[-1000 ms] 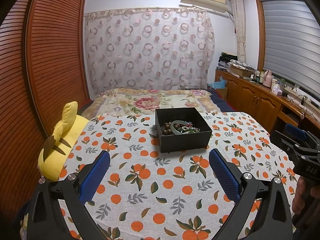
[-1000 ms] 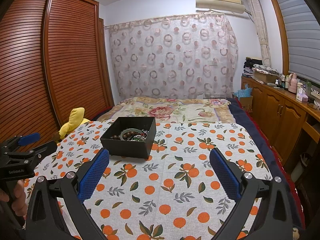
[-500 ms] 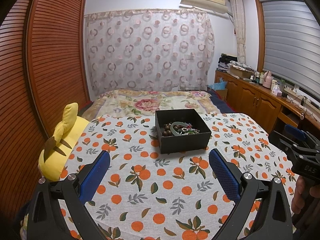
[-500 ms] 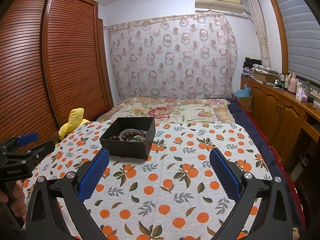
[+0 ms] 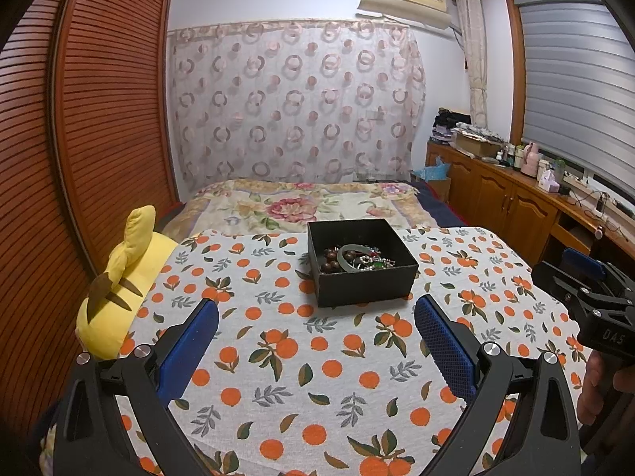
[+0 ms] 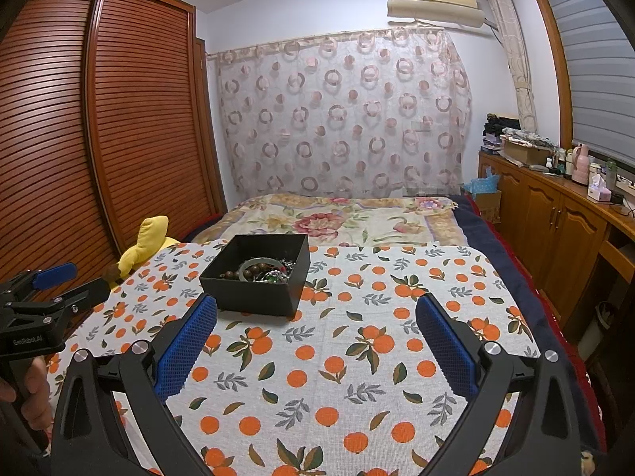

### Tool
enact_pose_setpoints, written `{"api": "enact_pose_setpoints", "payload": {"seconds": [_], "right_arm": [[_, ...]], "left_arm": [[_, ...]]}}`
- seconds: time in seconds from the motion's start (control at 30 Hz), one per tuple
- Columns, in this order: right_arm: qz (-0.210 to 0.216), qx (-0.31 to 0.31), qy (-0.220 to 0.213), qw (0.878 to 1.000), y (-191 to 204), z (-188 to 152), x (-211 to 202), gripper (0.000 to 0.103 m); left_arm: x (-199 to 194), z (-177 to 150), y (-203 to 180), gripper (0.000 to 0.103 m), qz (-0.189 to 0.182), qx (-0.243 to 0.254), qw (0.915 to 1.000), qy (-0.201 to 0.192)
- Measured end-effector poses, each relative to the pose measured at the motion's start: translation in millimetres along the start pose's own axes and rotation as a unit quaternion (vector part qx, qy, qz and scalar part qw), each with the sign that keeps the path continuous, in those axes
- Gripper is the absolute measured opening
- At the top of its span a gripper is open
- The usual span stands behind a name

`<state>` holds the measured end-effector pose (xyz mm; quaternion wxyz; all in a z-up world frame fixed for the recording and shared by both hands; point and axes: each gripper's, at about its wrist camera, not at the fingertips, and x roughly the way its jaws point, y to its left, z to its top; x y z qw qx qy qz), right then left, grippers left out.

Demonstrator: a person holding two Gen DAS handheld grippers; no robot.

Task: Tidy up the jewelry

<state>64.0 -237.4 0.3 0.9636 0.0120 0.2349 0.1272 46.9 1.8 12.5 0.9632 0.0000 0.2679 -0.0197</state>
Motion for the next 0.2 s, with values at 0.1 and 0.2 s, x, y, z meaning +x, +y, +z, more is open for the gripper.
{"api": "enact_pose_setpoints", "payload": {"seconds": [0.1, 0.2], "right_arm": [[0.0, 0.0, 0.0, 1.0, -0.1, -0.1, 0.0, 0.101], [0.0, 0.0, 0.0, 1.0, -0.2, -0.2, 0.0, 0.101]], "left_arm": [[0.0, -0.4, -0.2, 0.096, 0.0, 0.002, 1.0, -0.001], [-0.1, 1.9, -1.3, 0.096, -0.001, 0.002, 1.0, -0.001]]}}
